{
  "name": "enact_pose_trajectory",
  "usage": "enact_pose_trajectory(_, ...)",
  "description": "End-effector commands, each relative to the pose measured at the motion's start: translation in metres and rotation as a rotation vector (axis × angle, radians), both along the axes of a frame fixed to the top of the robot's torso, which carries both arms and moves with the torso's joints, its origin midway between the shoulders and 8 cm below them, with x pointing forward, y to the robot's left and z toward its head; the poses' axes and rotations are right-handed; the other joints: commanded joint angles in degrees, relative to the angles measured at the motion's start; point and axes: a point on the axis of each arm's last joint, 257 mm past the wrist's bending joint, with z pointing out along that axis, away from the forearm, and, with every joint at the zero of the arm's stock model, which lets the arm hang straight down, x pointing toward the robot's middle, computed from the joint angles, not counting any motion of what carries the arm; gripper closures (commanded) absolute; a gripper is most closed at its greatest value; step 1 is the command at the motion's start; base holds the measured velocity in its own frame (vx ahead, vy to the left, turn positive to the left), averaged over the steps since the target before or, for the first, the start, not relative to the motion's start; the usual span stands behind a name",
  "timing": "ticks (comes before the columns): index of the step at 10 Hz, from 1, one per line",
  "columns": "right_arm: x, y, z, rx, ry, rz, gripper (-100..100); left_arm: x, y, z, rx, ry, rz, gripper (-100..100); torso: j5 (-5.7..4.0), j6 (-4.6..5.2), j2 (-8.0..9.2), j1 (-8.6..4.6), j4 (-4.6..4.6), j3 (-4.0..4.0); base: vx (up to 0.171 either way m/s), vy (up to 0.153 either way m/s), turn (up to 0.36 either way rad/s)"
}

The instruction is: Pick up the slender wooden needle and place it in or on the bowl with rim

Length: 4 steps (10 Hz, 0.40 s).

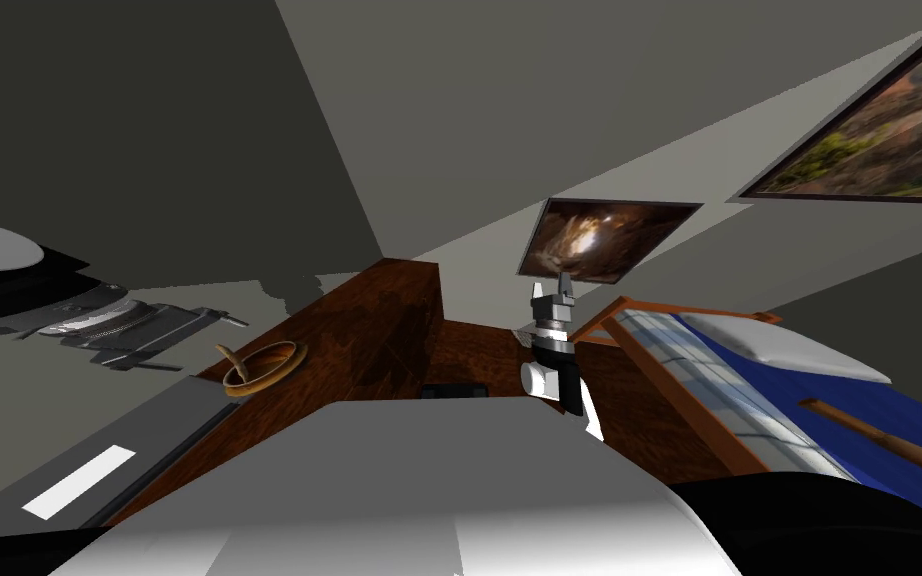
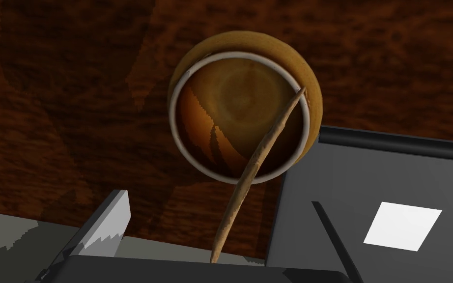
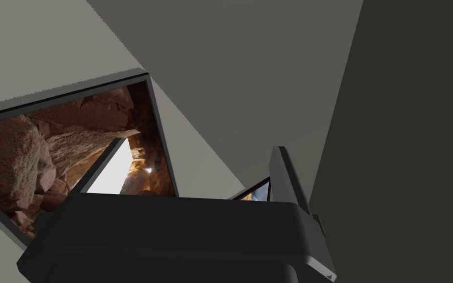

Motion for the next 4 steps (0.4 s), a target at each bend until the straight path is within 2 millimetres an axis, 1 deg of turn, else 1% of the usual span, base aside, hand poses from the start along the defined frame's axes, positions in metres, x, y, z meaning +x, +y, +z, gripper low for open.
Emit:
enact_pose_trajectory(1,0.0000,0.0000,0.0000,0.000,0.000,0.000,0,0.0000,0.0000,0.0000,0.000,0.000,0.000,0,0.00,0.00,0.00,0.00,0.00,0.00,0.000,0.000,0.000)
enact_pose_trajectory(4,0.0000,0.0000,0.0000,0.000,0.000,0.000,0,0.0000,0.0000,0.0000,0.000,0.000,0.000,0,0.00,0.00,0.01,0.00,0.00,0.01,0.000,0.000,0.000)
